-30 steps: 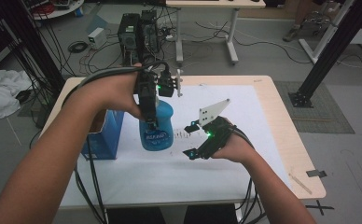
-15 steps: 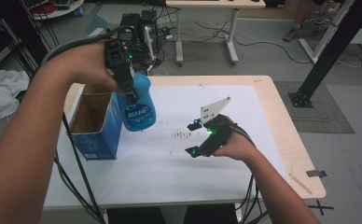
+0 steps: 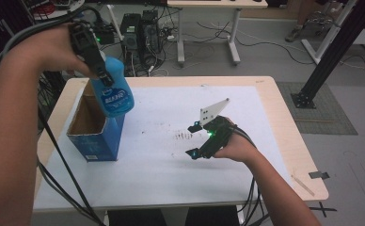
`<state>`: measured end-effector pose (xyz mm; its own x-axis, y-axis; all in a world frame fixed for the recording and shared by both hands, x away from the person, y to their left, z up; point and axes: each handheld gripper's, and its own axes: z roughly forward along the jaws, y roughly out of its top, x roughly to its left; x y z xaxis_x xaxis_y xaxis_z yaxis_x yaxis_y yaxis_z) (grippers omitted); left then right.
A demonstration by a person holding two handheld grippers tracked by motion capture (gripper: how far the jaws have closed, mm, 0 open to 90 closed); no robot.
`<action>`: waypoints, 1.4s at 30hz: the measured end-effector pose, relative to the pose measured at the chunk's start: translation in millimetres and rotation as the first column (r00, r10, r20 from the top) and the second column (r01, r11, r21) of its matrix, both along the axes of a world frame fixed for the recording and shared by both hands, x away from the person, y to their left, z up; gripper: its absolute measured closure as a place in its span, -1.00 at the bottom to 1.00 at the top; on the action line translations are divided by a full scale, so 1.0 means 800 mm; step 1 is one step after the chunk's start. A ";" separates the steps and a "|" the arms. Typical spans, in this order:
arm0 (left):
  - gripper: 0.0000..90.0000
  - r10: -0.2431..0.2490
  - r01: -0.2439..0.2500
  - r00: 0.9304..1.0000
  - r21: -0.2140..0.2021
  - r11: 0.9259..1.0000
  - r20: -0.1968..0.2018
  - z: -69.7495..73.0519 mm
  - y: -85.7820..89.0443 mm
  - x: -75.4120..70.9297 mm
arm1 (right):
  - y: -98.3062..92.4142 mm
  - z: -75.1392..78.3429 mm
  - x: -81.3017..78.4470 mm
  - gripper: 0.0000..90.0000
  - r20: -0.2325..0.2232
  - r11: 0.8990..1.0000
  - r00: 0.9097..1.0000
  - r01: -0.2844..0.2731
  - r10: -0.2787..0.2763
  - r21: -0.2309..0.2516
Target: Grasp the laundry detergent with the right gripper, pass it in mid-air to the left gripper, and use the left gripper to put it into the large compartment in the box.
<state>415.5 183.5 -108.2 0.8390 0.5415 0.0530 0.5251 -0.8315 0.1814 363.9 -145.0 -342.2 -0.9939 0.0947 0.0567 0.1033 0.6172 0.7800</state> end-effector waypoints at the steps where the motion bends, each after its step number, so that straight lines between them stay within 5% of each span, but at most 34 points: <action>1: -0.16 0.016 -0.016 1.000 -0.003 1.000 0.002 0.001 0.004 0.000 | 0.001 0.000 0.000 -0.70 -0.004 1.000 1.000 0.002 -0.002 -0.001; 10: -0.16 0.125 -0.126 0.992 0.028 0.992 0.013 0.009 0.042 -0.001 | 0.006 -0.004 0.003 -0.70 -0.006 1.000 1.000 -0.004 0.004 -0.010; 24: -0.16 0.177 -0.176 0.984 0.079 0.981 -0.010 -0.024 0.064 0.001 | 0.013 -0.005 0.001 -0.70 0.002 1.000 1.000 -0.005 0.005 -0.019; 32: -0.16 0.211 -0.209 0.977 0.077 0.975 -0.024 -0.057 0.072 0.006 | 0.013 -0.004 -0.003 -0.70 0.001 1.000 1.000 0.000 0.000 -0.020; 42: -0.16 0.180 -0.175 0.981 0.084 0.981 -0.065 -0.124 0.079 0.008 | 0.017 -0.005 -0.003 -0.70 0.004 1.000 1.000 -0.004 0.004 -0.024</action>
